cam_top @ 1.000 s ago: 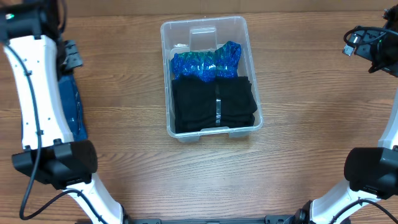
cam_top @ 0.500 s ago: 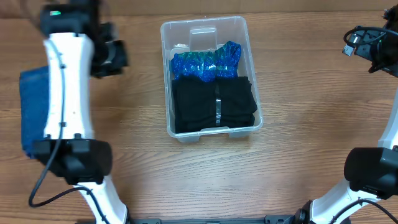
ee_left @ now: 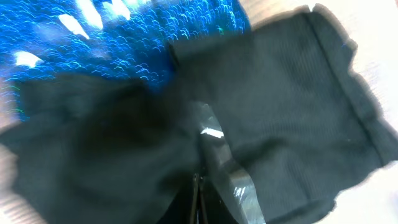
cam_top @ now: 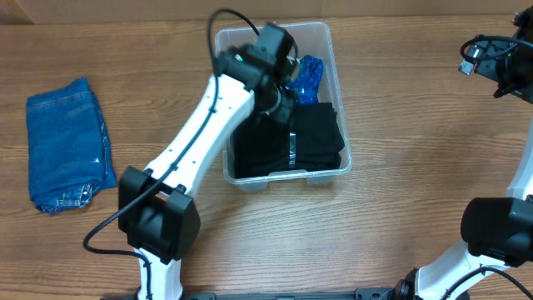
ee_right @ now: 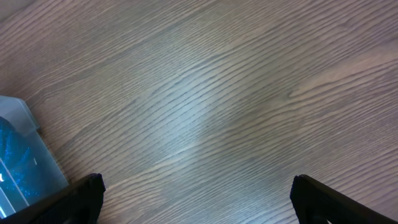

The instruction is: Pack container

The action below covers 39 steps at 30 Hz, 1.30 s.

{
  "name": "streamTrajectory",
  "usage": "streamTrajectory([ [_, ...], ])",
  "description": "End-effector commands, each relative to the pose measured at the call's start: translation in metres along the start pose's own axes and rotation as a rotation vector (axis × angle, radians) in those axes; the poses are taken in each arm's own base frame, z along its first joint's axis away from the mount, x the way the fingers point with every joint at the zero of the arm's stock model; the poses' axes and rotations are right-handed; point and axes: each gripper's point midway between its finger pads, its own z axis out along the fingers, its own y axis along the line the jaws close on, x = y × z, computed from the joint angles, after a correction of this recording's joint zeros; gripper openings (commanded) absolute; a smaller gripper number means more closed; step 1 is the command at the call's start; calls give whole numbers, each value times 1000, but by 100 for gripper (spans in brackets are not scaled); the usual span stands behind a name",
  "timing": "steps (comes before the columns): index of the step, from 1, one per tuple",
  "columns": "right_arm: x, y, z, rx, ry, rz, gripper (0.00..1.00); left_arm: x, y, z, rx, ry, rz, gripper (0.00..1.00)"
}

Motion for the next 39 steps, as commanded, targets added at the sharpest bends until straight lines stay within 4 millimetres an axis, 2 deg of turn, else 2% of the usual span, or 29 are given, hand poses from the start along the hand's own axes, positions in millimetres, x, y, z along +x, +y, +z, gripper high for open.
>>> streamTrajectory([
  [1,-5,0,-10,-2,-34,2,100,28,-14,49,16,53,23,4],
  [5,-5,-1,-10,-2,-34,2,100,57,-1,99,-21,61,-31,4],
  [8,-5,0,-10,-2,-34,2,100,98,16,139,-32,105,-59,4],
  [9,-5,0,-10,-2,-34,2,100,101,16,141,-32,112,-59,4],
  [11,-5,0,-10,-2,-34,2,100,96,14,138,-25,100,-58,4],
  [14,-5,0,-10,-2,-34,2,100,69,4,116,-11,74,-53,4],
  [18,-5,0,-10,-2,-34,2,100,20,-8,52,-23,31,-7,6],
  [20,-5,-1,-10,-2,-34,2,100,-1,-1,16,-69,-10,-15,7],
  [23,-5,-1,-10,-2,-34,2,100,-25,21,-38,-152,-75,-51,10],
  [25,-5,0,-10,-2,-34,2,100,-30,52,-66,-235,-97,-100,13],
  [27,-5,0,-10,-2,-34,2,100,-20,95,-84,-324,-70,-194,16],
  [34,-5,0,-10,-2,-34,2,100,48,233,-115,-458,73,-603,17],
  [39,-5,0,-10,-2,-34,2,100,101,309,-144,-519,115,-825,20],
])
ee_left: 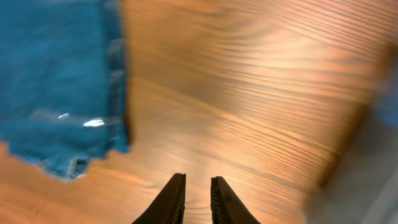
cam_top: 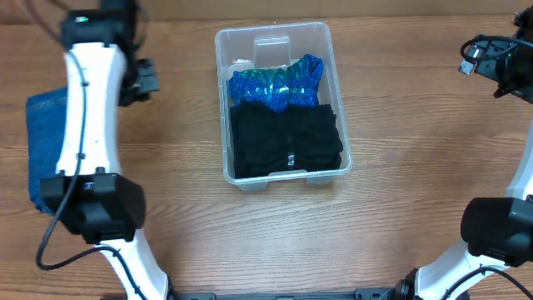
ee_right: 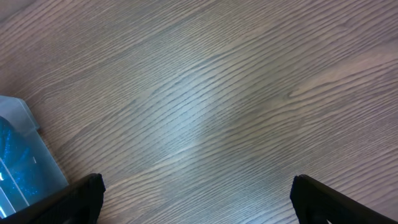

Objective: Pack container
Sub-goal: 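Move the left gripper to the folded blue jeans and grasp them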

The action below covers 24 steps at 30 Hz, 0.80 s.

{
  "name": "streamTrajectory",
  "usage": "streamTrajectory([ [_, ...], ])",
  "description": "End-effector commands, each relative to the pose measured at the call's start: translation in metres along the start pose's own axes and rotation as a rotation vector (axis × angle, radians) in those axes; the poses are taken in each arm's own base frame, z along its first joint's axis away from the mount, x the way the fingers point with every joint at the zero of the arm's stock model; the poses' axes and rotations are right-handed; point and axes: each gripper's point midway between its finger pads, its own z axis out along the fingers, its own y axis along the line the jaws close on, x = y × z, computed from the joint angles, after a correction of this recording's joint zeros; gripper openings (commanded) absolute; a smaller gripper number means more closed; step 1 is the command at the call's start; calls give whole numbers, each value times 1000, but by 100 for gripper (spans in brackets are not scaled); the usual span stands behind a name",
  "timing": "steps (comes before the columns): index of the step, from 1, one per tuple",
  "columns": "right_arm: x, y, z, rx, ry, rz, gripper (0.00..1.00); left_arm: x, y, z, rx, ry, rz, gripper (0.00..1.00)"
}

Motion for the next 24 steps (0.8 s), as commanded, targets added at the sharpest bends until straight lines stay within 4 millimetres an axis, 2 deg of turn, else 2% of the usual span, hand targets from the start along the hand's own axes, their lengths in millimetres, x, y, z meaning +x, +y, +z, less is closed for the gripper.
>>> streamTrajectory([
  [1,-5,0,-10,-3,-34,3,100,-1,68,9,-79,41,-162,20],
  [3,-5,0,-10,-3,-34,3,100,4,105,19,-113,77,-240,20],
  [5,-5,0,-10,-3,-34,3,100,13,132,31,-129,122,-304,20],
  [6,-5,0,-10,-3,-34,3,100,20,150,42,-142,152,-346,21],
  [8,-5,0,-10,-3,-34,3,100,27,171,59,-168,177,-393,21],
  [14,-5,0,-10,-3,-34,3,100,44,220,105,-189,192,-529,23],
  [19,-5,0,-10,-3,-34,3,100,38,260,114,-228,121,-593,24],
  [21,-5,0,-10,-3,-34,3,100,30,273,116,-217,76,-570,32],
  [23,-5,0,-10,-3,-34,3,100,17,273,120,-149,26,-521,39],
  [24,-5,0,-10,-3,-34,3,100,10,269,121,-107,1,-487,46],
])
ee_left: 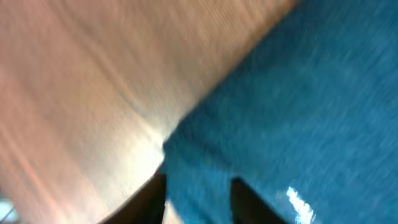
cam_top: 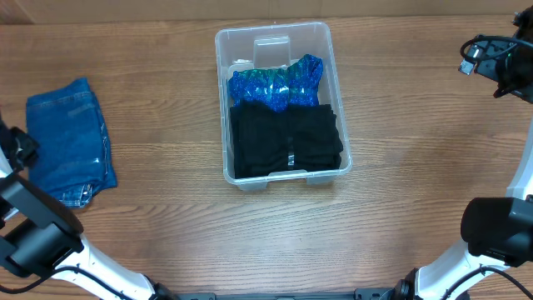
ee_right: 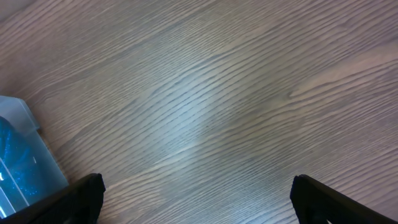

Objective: Pack container
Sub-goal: 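Move the left gripper to the folded blue jeans and grasp them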

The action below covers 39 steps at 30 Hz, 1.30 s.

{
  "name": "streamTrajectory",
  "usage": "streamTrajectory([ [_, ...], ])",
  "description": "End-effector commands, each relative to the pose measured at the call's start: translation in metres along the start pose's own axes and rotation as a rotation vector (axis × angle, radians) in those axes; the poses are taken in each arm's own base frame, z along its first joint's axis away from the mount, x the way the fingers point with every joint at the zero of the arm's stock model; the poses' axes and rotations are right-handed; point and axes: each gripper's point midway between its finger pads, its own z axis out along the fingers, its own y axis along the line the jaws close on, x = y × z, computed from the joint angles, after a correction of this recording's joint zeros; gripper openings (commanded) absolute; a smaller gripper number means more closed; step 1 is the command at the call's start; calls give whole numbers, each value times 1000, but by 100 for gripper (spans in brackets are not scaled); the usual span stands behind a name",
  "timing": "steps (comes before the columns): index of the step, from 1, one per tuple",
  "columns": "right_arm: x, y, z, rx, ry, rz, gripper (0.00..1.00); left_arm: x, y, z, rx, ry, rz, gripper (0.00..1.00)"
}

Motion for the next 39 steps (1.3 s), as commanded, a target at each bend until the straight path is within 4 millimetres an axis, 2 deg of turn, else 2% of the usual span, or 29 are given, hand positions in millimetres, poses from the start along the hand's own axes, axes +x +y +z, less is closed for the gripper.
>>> streamTrajectory([
  [1,-5,0,-10,-3,-33,3,100,-16,-19,1,160,-60,155,63],
  [3,-5,0,-10,-3,-33,2,100,-24,-29,1,207,-100,216,95],
  [4,-5,0,-10,-3,-33,2,100,-25,-32,1,221,-107,239,100],
  [8,-5,0,-10,-3,-33,2,100,-27,-54,18,305,-112,359,100],
  [16,-5,0,-10,-3,-33,3,100,4,-73,107,324,79,377,100],
  [20,-5,0,-10,-3,-33,2,100,29,-74,151,319,189,388,100],
  [22,-5,0,-10,-3,-33,2,100,41,-79,167,360,239,375,100],
  [25,-5,0,-10,-3,-33,3,100,56,-85,180,413,294,360,100],
  [29,-5,0,-10,-3,-33,3,100,66,-85,190,414,332,361,100],
  [30,-5,0,-10,-3,-33,2,100,67,-88,188,439,334,359,98],
  [32,-5,0,-10,-3,-33,2,100,70,-102,181,532,339,359,77],
  [34,-5,0,-10,-3,-33,3,100,72,-111,175,595,343,348,52],
  [38,-5,0,-10,-3,-33,2,100,69,-109,166,590,357,348,40],
  [39,-5,0,-10,-3,-33,2,100,66,-109,161,593,362,346,26],
])
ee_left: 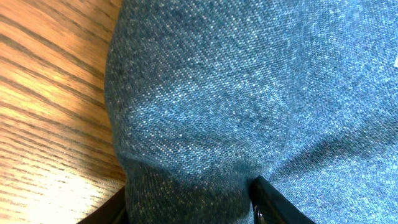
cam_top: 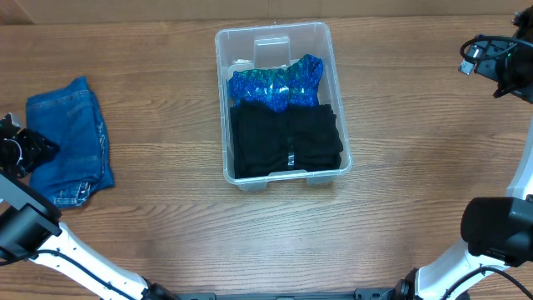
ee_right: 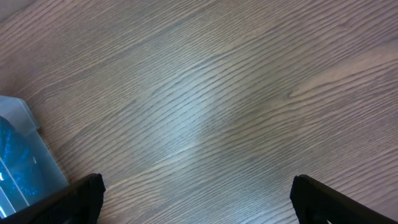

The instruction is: Pack container

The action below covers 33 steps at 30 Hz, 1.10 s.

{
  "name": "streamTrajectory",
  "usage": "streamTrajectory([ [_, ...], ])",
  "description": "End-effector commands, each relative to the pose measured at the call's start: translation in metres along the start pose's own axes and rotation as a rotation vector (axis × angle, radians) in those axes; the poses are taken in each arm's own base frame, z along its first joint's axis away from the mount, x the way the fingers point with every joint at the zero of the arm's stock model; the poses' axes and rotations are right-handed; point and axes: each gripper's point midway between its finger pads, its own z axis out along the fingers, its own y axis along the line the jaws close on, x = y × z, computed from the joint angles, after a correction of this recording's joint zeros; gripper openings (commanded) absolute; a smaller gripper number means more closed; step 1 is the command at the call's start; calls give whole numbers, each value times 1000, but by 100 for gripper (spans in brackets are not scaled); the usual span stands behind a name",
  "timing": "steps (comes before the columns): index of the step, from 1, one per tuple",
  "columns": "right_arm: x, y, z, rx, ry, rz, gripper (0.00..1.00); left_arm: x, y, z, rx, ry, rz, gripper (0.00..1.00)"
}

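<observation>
Folded blue jeans lie on the table at the far left. My left gripper is at their left edge. In the left wrist view it stands open, one finger on each side of a bulging fold of the denim. The clear plastic container sits mid-table with black clothes and a shiny blue garment inside. My right gripper hangs at the far right, open over bare wood.
The wooden table stretches between jeans and container and on to the right. A corner of the container shows at the left edge of the right wrist view.
My left gripper has come down onto the left edge of the jeans and its fingers stand wider apart, with denim now between them. The right arm has not moved.
My left gripper was down in the container on the black clothes. Then it was out over the table beside the jeans, fingers close together. Then it reached the jeans' left side, and now it straddles a fold of denim. The right arm stayed still.
</observation>
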Motion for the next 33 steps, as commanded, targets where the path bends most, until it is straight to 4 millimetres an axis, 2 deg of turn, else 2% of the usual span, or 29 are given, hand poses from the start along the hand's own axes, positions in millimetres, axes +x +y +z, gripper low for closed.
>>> streamTrajectory([
  [1,-5,0,-10,-3,-33,3,100,64,-6,83,44,278,-50,19],
  [3,-5,0,-10,-3,-34,3,100,53,-19,69,83,270,-65,4],
  [7,-5,0,-10,-2,-33,3,100,23,-54,32,104,245,-23,4],
  [9,-5,0,-10,-3,-33,3,100,4,-97,2,138,209,45,4],
  [11,-5,0,-10,-2,-33,3,100,-3,-126,-14,157,187,94,4],
  [17,-5,0,-10,-3,-34,3,100,-13,-218,-75,169,78,269,4],
  [20,-5,0,-10,-2,-33,3,100,-10,-263,-108,187,11,304,4],
  [23,-5,0,-10,-3,-33,3,100,-3,-296,-133,204,-49,360,4],
  [25,-5,0,-10,-3,-33,3,100,-3,-298,-138,151,-73,385,4],
  [28,-5,0,-10,-3,-33,3,100,-8,-273,-131,-34,-78,387,16],
  [30,-5,0,-10,-3,-33,3,100,-8,-258,-119,-103,-47,400,49],
  [32,-5,0,-10,-3,-34,3,100,-11,-252,-102,-110,-22,463,64],
  [33,-5,0,-10,-3,-33,3,100,-11,-248,-88,-113,5,510,66],
])
